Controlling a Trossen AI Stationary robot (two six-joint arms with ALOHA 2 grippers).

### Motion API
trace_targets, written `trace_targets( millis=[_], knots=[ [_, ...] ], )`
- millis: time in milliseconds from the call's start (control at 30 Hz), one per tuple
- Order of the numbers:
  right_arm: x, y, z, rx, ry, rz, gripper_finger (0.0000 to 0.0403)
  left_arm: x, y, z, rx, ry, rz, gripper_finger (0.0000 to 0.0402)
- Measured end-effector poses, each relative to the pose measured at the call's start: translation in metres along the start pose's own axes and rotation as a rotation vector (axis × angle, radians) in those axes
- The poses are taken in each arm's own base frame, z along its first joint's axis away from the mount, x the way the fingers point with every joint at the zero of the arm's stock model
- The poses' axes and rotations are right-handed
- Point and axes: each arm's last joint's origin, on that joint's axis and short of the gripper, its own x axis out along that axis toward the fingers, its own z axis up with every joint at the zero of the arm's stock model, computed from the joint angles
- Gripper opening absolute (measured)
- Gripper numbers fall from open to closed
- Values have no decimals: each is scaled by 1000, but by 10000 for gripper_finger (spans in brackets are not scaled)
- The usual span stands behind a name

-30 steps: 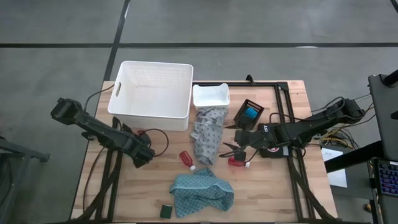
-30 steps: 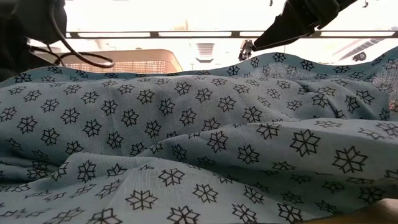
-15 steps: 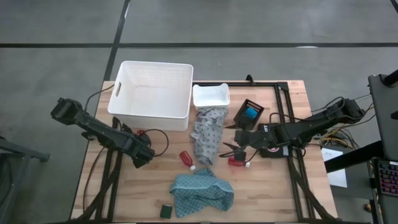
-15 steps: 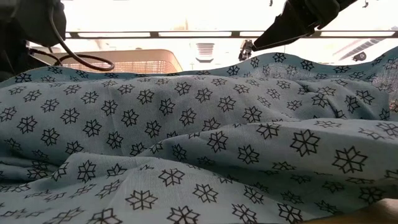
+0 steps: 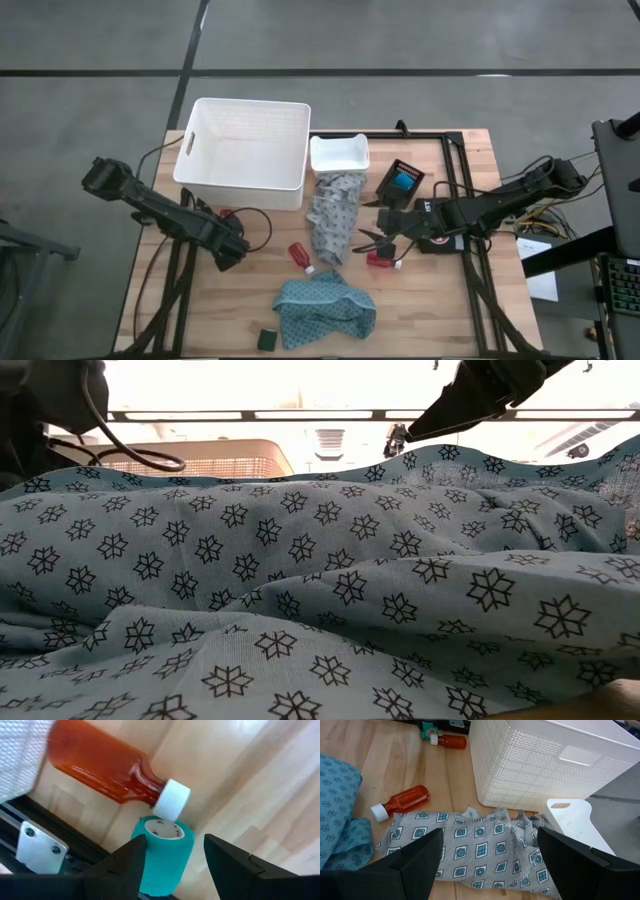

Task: Pick & Place Medicine items
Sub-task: Put the light blue bandage into the black bin

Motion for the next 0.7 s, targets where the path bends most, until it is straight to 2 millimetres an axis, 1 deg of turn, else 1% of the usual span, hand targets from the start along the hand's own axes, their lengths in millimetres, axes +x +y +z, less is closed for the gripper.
trace_targets(
  millis=[133, 233, 367, 433, 533, 700],
  knots=[
    [0, 0, 0, 0, 0, 0, 320, 0, -1, -1, 0, 27, -22, 205],
    [0, 0, 0, 0, 0, 0, 320, 0, -4, 1, -18, 16, -60, 205],
    [0, 0, 0, 0, 0, 0, 320, -5, -18, 10, -77, -45, -213, 205],
    [0, 0, 0, 0, 0, 0, 320, -7, -23, 12, -86, -48, -284, 205],
    [0, 0, 0, 0, 0, 0, 320, -17, -31, 16, -81, -43, -376, 205],
    [0, 0, 0, 0, 0, 0, 320, -27, -29, 15, -56, -16, -359, 205]
  ],
)
